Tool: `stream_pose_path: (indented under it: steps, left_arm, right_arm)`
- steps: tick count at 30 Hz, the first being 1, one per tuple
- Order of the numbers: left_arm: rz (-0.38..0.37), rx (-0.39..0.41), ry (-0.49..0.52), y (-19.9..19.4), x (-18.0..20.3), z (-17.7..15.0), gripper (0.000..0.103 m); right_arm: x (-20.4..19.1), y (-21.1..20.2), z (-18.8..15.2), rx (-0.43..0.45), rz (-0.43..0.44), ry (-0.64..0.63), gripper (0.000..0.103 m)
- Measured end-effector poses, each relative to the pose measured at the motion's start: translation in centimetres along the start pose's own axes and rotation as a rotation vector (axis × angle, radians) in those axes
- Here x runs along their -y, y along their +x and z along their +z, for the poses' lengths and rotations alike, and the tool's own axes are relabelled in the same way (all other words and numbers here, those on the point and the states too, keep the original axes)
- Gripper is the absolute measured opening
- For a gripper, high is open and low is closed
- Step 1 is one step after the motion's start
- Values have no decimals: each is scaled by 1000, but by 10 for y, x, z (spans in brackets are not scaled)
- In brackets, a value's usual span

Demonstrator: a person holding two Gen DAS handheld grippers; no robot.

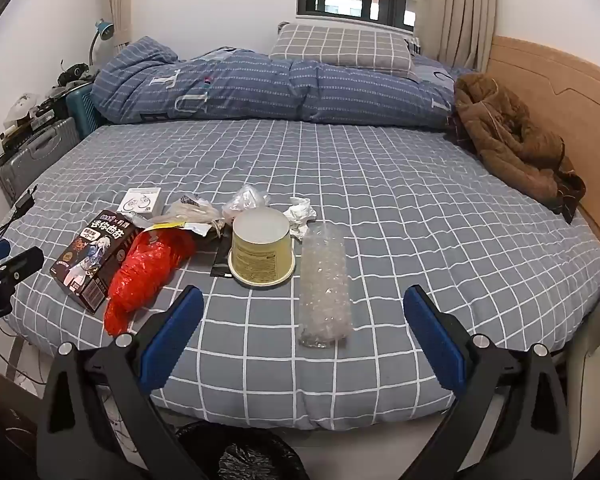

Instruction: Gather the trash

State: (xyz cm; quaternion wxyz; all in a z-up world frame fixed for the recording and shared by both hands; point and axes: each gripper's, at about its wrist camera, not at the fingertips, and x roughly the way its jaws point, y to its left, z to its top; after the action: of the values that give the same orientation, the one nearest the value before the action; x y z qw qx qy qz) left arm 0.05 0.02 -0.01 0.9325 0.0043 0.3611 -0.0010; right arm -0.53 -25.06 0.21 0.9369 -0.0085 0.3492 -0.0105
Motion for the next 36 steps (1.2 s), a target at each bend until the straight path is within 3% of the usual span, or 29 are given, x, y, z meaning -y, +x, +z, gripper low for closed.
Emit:
stream_pose_path:
  steps: [36]
  left_arm:
    - [21, -16, 0, 8, -3, -1, 97]
  right_arm:
    - [0, 1, -2, -3, 16, 27, 96]
